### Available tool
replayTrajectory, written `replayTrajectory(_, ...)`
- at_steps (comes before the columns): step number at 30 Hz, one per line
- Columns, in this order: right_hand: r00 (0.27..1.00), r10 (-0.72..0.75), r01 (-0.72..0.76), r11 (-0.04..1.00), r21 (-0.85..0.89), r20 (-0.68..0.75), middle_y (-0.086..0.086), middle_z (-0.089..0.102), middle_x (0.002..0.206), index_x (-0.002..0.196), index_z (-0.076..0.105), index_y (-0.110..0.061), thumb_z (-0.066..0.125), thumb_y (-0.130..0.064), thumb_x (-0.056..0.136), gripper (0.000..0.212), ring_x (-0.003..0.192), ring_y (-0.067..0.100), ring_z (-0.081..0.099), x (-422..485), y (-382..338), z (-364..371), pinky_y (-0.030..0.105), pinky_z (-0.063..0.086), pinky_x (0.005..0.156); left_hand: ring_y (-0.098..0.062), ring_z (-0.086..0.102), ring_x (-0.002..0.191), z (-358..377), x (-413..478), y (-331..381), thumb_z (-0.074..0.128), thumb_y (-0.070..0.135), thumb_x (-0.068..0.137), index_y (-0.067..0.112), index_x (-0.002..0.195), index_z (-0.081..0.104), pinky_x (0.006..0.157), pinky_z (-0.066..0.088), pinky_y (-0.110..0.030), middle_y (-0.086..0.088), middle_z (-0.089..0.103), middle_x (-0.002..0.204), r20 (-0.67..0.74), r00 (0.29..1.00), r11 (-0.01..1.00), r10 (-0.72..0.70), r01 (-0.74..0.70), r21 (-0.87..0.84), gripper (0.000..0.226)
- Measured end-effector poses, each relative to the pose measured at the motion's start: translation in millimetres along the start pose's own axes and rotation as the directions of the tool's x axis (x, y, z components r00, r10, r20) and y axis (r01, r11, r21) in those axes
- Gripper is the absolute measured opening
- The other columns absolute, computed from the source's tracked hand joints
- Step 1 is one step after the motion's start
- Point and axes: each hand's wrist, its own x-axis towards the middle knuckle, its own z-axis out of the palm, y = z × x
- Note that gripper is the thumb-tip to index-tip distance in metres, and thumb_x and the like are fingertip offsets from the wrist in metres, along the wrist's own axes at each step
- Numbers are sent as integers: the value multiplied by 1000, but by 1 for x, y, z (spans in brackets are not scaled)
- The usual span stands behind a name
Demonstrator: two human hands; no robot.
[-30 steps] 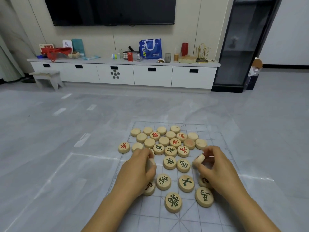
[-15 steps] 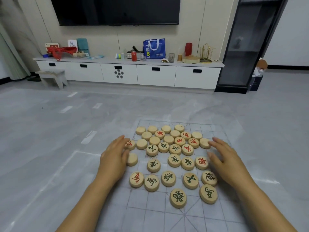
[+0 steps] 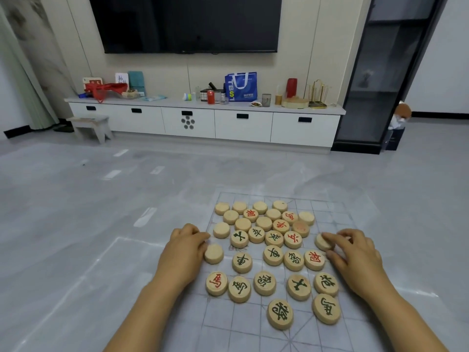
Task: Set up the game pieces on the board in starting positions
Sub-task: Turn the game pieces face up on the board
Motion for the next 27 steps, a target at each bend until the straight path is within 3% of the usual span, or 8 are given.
replayTrajectory(2, 1000, -16, 16, 1000, 25, -12, 3, 52, 131, 116, 59, -20, 58, -24, 88, 28, 117, 25, 47, 0, -1, 0, 38, 35, 94, -18, 38, 117, -8, -2, -7, 42, 28, 96, 26, 127, 54, 96, 36, -25, 4, 44, 127, 86, 996, 1000, -6, 6, 4, 33)
replayTrajectory(6, 999, -24, 28, 997, 75, -49, 1, 66, 100, 105, 63, -18, 55, -30, 90, 21, 96, 24, 56, -3, -8, -5, 33, 36, 82, -16, 38, 117, -19, -8, -10, 46, 15, 90, 33, 127, 49, 98, 35, -24, 13, 31, 119, 254, 966, 998, 52, -60, 22, 41)
replayTrajectory(12, 999, -7, -3, 979, 204, 49, -4, 60, 95, 101, 62, -22, 52, -37, 89, 21, 90, 16, 55, -9, -15, -12, 33, 45, 83, -14, 42, 111, -21, -13, -13, 52, 11, 89, 30, 123, 54, 95, 37, -21, 11, 34, 115, 207, 977, 997, 53, -40, -66, 39)
replayTrajectory(17, 994, -20, -11, 955, 296, 105, -5, 60, 90, 88, 63, -22, 55, -33, 89, 15, 82, 11, 56, -15, -13, -18, 28, 44, 71, -16, 28, 133, -12, -19, 1, 54, 32, 90, 34, 135, 41, 109, 25, -29, 7, 31, 143, 177, 980, 996, 86, -89, 8, 47)
replayTrajectory(23, 986, 147, -162, 956, 245, 78, 3, 49, 73, 61, 47, -15, 43, -29, 96, 38, 67, 16, 46, -12, 2, -15, 23, 30, 55, -13, 34, 128, -2, -17, 9, 56, 33, 89, 29, 128, 50, 104, 26, -28, 11, 47, 134, 88, 986, 990, 140, -141, 6, 39)
replayTrajectory(27, 986, 167, -160, 966, 204, -19, 2, 50, 88, 85, 48, -22, 52, -28, 91, 9, 74, 17, 49, -14, 5, -8, 28, 33, 60, -13, 46, 117, 0, -16, 10, 58, 40, 86, 26, 121, 58, 102, 32, -29, 8, 57, 121, 49, 989, 990, 140, -140, 2, 38)
